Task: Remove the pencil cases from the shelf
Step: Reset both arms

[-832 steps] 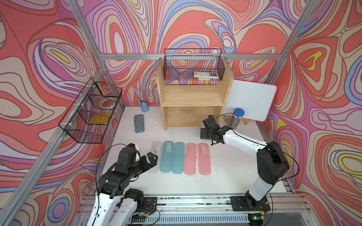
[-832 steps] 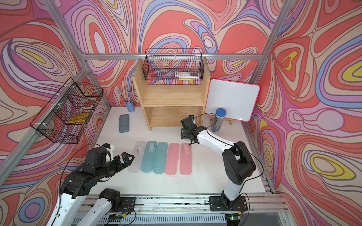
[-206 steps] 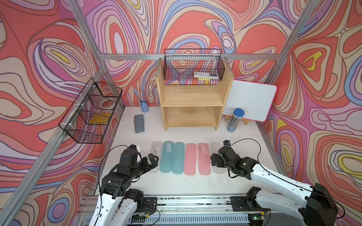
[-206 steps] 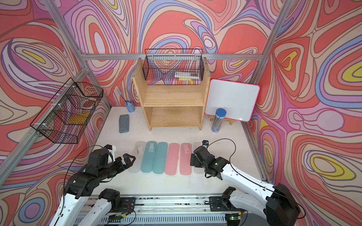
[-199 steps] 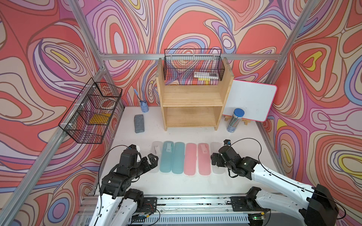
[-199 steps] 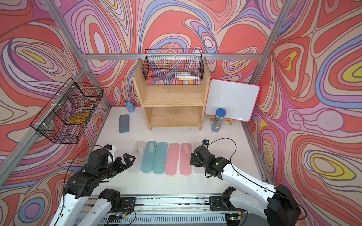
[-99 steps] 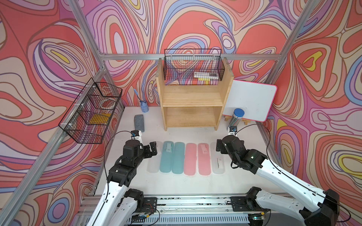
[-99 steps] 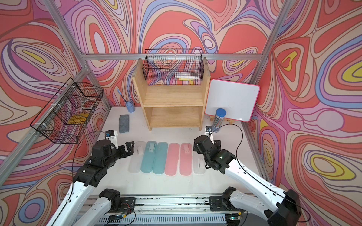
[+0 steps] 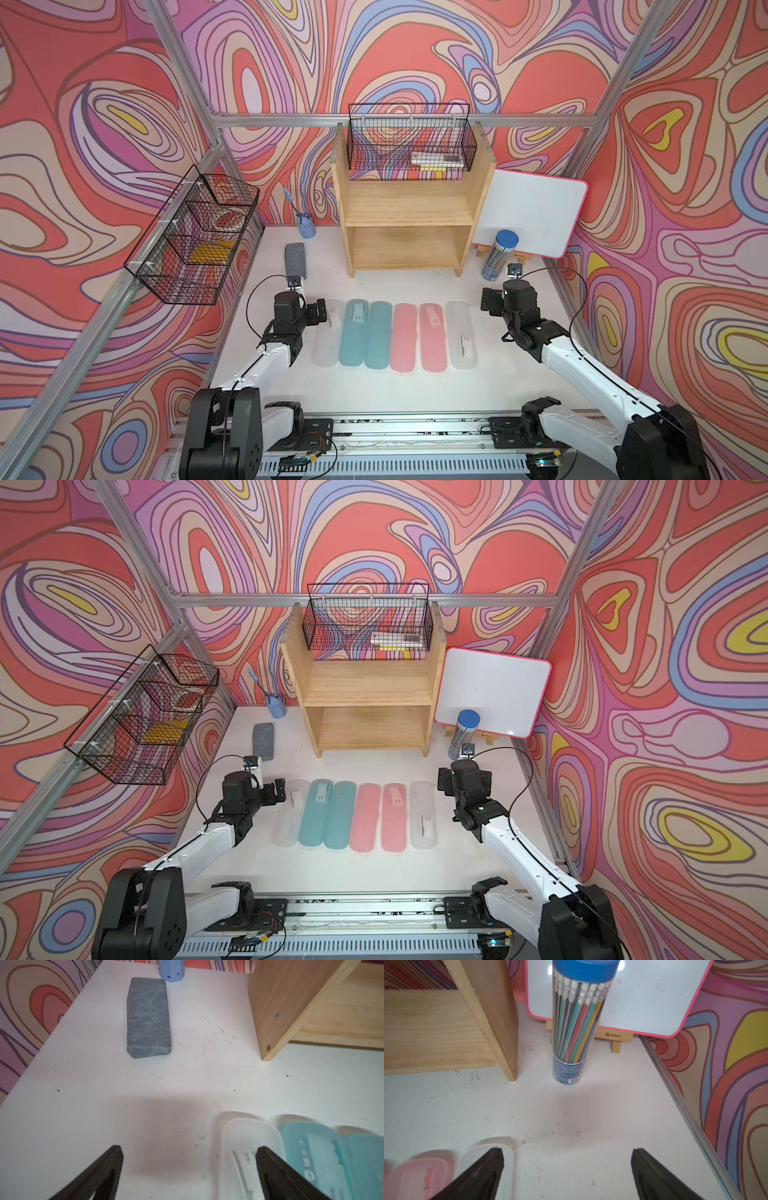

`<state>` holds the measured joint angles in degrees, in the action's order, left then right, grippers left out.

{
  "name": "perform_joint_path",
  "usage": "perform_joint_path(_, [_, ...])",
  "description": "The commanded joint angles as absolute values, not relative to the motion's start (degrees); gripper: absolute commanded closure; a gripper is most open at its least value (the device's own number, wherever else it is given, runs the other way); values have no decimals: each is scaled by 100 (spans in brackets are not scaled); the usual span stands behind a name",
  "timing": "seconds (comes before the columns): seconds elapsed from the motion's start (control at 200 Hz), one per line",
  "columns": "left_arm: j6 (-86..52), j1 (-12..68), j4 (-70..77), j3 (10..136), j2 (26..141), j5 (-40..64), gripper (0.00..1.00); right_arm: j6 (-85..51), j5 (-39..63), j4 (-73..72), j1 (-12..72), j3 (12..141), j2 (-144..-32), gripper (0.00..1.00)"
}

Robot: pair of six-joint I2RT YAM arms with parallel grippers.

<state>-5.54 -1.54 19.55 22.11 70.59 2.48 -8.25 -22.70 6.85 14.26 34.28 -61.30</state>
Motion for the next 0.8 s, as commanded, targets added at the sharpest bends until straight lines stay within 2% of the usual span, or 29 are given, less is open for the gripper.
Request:
perform_joint_path(0.0, [-167, -201, 3828, 2205, 7649, 588, 1, -598, -1888, -238, 1165, 3278, -6253, 2])
perform_joint_path(0.205, [-119, -211, 5014, 2204, 8823, 642, 1, -615, -1440, -1085, 611, 3087, -6728, 2])
perform_joint_path(0.446, [-167, -210, 4910, 2211, 8787, 527, 1, -567, -946, -2553, 53, 3150, -7986, 2])
perform_joint_path(0.656, [-148, -203, 4980, 2177, 8787, 565, 1, -302, -452, -3691, -33, 3454, -9316, 2])
perform_joint_path(0.796, [-136, -202, 4975, 2180, 8782, 560, 1, -175, -181, -4650, -39, 3015, -9536, 2])
